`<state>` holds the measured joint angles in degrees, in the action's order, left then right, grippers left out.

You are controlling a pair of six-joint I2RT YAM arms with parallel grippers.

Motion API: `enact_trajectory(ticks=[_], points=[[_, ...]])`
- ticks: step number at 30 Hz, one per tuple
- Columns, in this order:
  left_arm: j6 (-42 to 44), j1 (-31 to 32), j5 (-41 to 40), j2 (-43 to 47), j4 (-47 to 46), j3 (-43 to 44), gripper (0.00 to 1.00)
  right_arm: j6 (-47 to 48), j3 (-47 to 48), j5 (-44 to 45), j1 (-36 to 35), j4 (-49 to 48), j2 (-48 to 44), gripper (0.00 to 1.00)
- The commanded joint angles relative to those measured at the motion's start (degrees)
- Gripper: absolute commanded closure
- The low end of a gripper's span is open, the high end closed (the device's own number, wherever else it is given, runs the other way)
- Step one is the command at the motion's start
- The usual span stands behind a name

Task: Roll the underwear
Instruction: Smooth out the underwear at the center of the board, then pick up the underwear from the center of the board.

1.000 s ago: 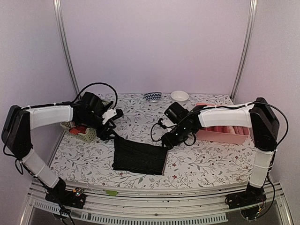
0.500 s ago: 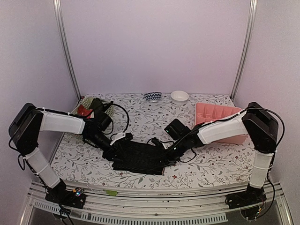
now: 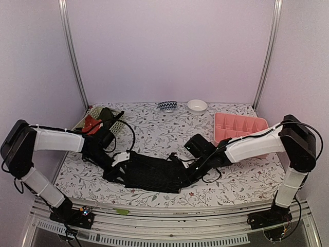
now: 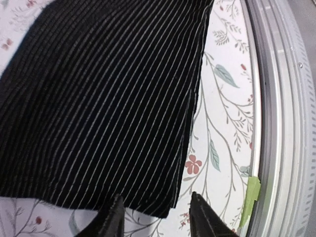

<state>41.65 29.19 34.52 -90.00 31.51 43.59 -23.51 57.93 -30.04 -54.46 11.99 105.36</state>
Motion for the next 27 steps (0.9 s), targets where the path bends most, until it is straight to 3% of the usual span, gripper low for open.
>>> enact_trajectory(ticks=[1, 6, 9, 20, 27], points=[[8.1, -1.7, 2.1, 10.9, -2.2, -3.3, 0.5, 9.1, -2.8, 14.0, -4.0, -0.5, -11.1, 0.59], [13.8, -1.6, 1.1, 20.4, -11.1, -10.5, 0.46, 21.8, -6.6, 23.9, -8.8, -3.5, -15.5, 0.44], [15.6, -1.3, 0.8, 22.7, -13.8, -13.0, 0.46, 29.7, -7.3, 28.1, -11.7, -3.6, -14.3, 0.41], [12.9, -1.2, 0.2, 19.9, -14.0, -12.6, 0.47, 37.4, -7.3, 31.2, -15.4, -2.4, -7.0, 0.44], [14.0, -1.2, -0.9, 18.6, -13.6, -13.1, 0.48, 38.1, -5.2, 33.8, -15.6, -1.9, -1.3, 0.53]])
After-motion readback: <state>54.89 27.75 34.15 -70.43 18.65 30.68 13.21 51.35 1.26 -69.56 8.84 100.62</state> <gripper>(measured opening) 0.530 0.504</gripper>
